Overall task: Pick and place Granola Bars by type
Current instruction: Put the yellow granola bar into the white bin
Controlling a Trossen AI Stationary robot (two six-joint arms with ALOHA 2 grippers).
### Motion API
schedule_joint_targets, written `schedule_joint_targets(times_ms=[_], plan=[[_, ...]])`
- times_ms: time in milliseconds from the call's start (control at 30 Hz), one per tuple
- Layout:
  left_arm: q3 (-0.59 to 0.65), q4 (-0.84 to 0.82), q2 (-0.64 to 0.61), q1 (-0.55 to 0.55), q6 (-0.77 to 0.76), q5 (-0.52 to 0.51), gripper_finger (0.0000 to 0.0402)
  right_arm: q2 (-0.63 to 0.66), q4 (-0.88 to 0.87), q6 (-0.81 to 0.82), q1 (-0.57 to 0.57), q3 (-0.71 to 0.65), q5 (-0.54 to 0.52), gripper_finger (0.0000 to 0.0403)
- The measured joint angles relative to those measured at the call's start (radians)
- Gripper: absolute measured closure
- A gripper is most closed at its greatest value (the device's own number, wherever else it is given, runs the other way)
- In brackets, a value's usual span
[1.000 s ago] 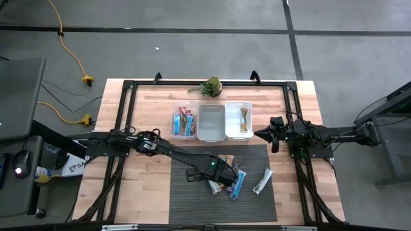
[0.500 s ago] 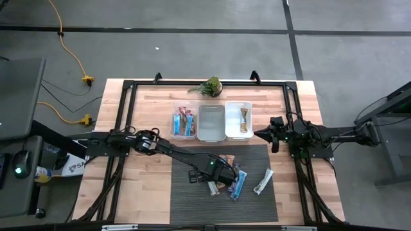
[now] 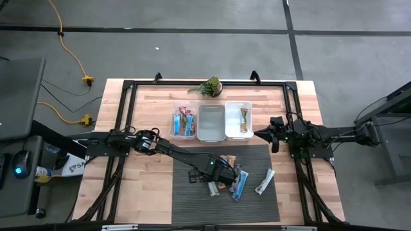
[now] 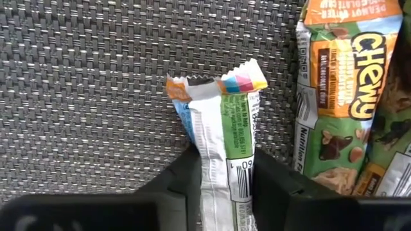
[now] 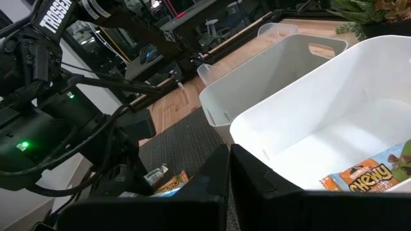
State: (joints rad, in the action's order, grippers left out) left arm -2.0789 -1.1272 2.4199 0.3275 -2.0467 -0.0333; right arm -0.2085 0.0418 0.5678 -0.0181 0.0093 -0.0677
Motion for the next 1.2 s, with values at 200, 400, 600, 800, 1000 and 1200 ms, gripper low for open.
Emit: schedule_joint_targets(times_ms=[200,400,600,800,1000,1200], plan=[[-0.01,-0.003,-0.005,0.0,0.035,0.003,0.0316,0.0,0.0,0.0,0.0,0.0,0.0,0.0402],[-0.091,-0.039,-0.024,0.0,0.091,-0.078,0.0316,0.0,0.0,0.0,0.0,0.0,0.0,0.0402],[-0.171,-0.045,-0.069,0.0,0.257,-0.206,0.0316,-0.002,0.002,0.0,0.0,0.0,-0.001,0.0402],[-0.257,0.046,-0.116,-0.003,0.638,-0.266,0.0317,0.0,0.002,0.0,0.0,0.0,-0.001,0.0402],[-0.246,0.232,-0.174,-0.008,0.927,-0.266,0.0317,-0.004,0.005,0.0,0.0,0.0,-0.001,0.0402],[-0.248,0.483,-0.199,-0.031,1.121,-0.2,0.0317,-0.011,0.0,0.0,0.0,0.0,0.002,0.0402]])
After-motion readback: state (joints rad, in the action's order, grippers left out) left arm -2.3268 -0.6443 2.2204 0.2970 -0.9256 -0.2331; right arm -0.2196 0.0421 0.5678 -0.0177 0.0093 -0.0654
